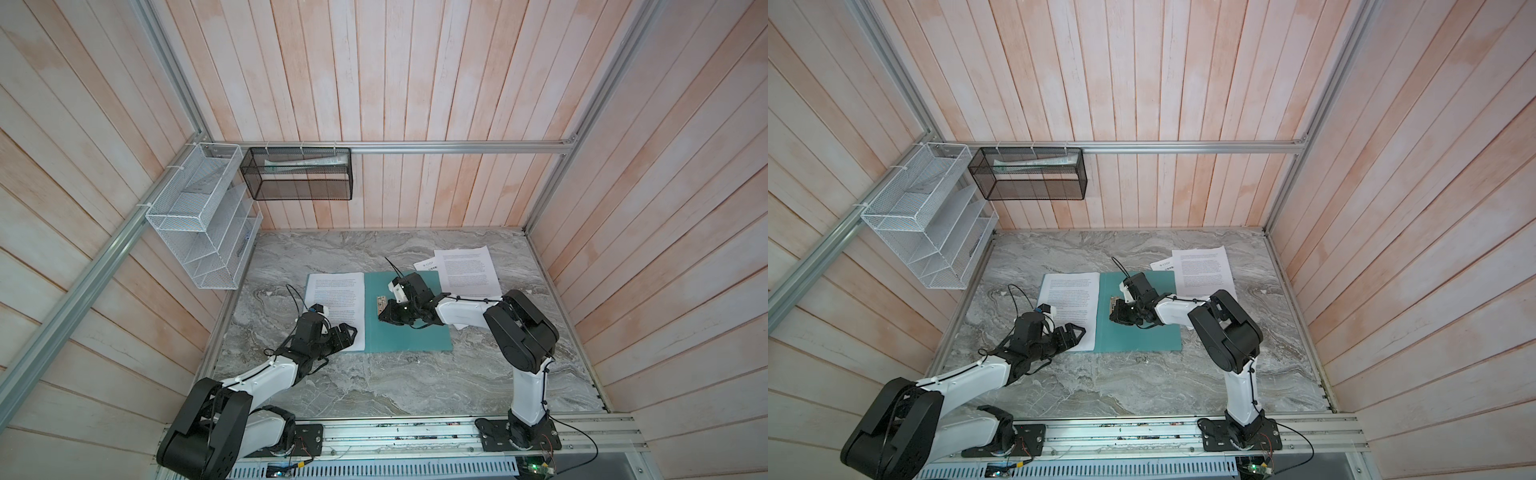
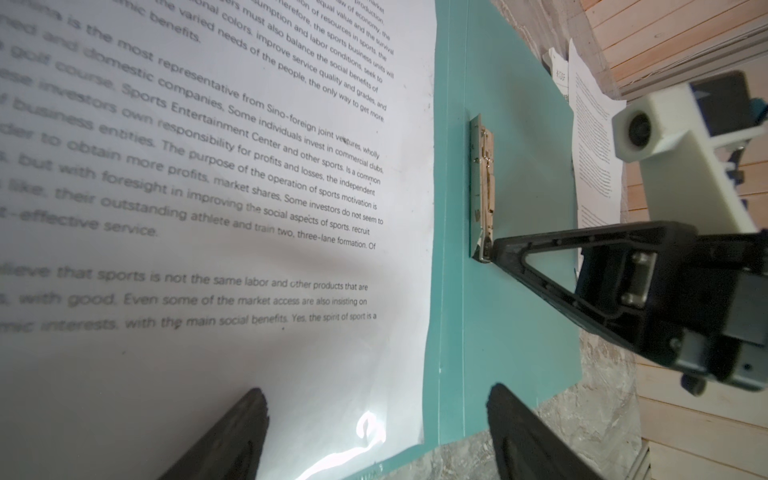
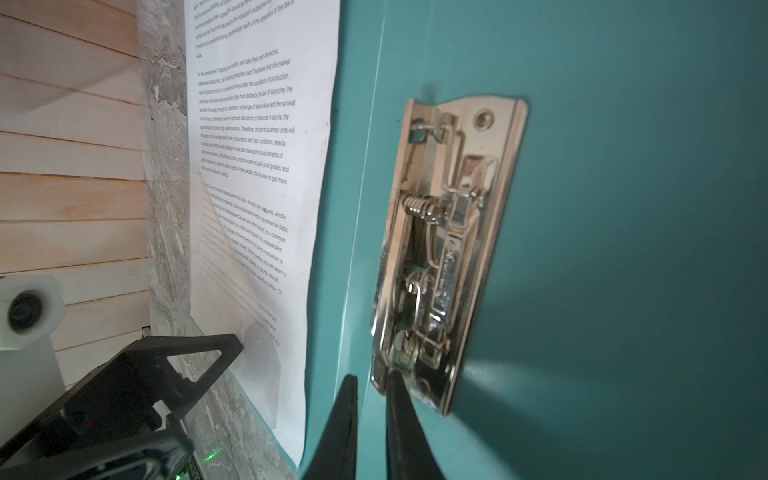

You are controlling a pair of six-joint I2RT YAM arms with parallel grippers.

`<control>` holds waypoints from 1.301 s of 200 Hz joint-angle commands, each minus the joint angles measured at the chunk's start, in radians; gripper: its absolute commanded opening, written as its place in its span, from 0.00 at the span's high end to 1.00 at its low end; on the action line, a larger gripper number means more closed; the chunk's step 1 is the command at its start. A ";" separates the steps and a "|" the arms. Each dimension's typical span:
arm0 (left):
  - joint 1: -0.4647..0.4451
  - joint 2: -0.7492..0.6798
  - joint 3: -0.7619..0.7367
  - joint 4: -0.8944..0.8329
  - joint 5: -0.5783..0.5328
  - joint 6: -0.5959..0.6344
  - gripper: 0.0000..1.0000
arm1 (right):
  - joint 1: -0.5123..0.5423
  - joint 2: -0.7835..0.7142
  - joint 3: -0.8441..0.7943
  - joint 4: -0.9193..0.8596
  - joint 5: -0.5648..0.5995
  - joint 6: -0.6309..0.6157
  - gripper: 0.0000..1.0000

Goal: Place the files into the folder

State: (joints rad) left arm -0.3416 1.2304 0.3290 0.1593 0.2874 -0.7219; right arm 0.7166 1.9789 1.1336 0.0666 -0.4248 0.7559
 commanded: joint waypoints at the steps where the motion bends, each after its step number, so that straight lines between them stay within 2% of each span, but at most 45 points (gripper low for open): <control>1: -0.005 0.014 0.010 0.017 0.013 0.016 0.15 | 0.001 0.022 0.034 -0.031 -0.003 -0.007 0.87; 154: -0.005 0.037 -0.007 0.040 0.013 0.010 0.18 | 0.001 0.054 0.041 -0.028 -0.008 -0.006 0.87; 260: -0.005 0.069 0.004 0.029 0.001 0.017 0.28 | 0.001 0.069 0.030 -0.065 0.006 -0.016 0.93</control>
State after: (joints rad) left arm -0.3416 1.2774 0.3305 0.2092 0.2897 -0.7162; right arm 0.7166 2.0121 1.1545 0.0525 -0.4335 0.7551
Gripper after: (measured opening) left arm 0.735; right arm 0.079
